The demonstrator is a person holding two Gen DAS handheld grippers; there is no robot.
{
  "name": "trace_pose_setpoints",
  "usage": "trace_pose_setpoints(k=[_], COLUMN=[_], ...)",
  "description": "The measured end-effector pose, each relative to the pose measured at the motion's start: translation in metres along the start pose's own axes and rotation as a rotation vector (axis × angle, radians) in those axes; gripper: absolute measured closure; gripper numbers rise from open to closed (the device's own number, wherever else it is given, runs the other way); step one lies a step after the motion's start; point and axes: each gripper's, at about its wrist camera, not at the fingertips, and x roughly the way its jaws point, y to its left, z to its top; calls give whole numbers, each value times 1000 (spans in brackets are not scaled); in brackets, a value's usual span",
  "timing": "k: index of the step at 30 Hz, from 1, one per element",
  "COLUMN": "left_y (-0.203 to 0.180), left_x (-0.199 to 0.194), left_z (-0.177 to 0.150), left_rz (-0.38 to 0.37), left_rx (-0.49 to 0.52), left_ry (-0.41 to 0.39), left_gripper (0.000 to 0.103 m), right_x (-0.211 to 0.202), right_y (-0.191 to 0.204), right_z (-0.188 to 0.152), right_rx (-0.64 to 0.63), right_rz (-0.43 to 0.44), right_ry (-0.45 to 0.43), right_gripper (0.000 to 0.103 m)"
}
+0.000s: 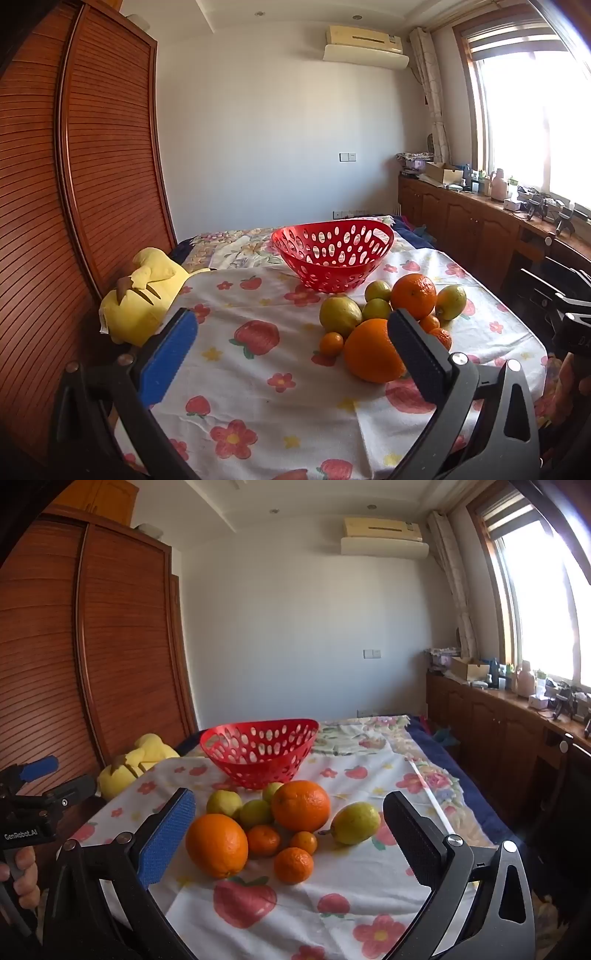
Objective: Organize fruits
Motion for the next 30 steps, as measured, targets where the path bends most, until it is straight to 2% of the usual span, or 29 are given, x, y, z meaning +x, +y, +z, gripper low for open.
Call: trace_pose_setpoints(k=[30], left_y=[-4], left_x=[-13], left_z=[6], left_rz=[-9], left_rx=[19], left_ry=[-14], left_gripper=[0], right_x=[-5], right_y=[3], right_z=[2], right_rx=[-19], right_rz=[-22], right_ry=[-16], right_gripper=[0])
